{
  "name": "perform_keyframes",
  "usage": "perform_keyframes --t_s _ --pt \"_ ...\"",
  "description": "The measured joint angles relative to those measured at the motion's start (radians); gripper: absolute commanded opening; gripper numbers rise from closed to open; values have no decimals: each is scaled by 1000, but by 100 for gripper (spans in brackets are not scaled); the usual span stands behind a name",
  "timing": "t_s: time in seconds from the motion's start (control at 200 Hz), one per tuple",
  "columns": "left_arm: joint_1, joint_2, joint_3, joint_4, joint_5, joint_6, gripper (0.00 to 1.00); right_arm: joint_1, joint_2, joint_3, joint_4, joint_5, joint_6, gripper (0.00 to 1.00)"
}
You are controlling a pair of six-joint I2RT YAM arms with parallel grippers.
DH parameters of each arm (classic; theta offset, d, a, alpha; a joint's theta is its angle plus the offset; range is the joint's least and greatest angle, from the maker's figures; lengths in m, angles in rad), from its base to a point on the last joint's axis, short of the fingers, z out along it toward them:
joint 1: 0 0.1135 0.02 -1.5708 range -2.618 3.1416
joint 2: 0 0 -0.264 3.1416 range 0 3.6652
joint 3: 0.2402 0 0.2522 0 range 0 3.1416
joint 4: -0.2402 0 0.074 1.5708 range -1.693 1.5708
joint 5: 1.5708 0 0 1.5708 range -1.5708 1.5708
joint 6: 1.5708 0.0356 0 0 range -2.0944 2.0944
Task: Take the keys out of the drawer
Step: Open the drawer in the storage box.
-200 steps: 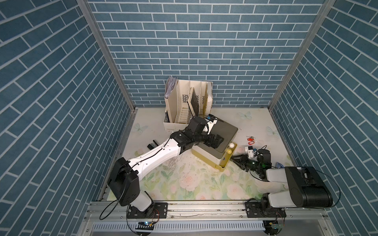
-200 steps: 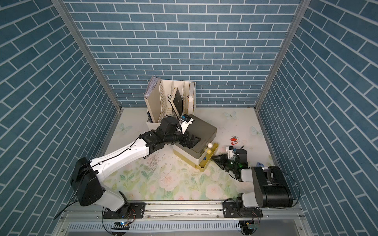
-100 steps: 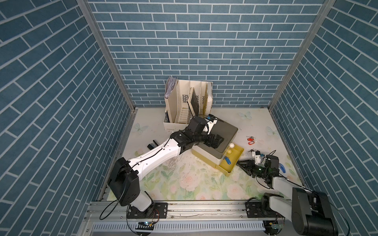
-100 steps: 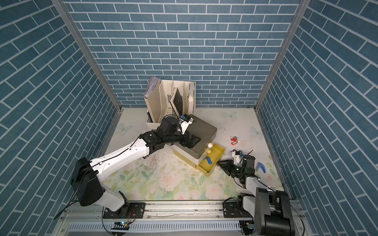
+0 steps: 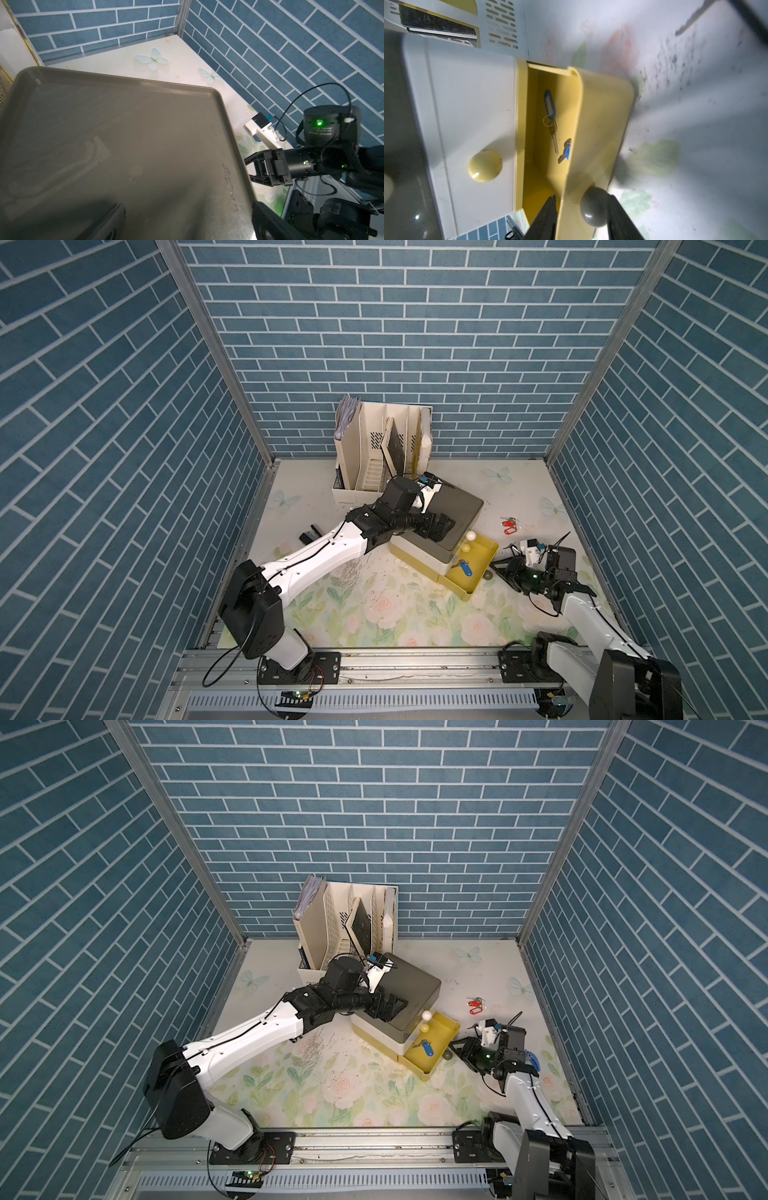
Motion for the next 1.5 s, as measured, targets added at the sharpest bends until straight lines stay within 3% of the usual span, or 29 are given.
perform_keyframes --t_s 0.145,0.36,0.895,1.5 --pt "0 0 0 3 0 -1 100 28 -3 138 -107 48 -52 42" --pt "0 1 0 5 0 -1 100 218 132 305 -179 148 -99 32" --pt "0 -1 -7 14 -1 0 100 448 460 472 -264 371 -128 28" --pt "0 0 -8 18 -3 -1 100 498 530 511 -505 707 -185 29"
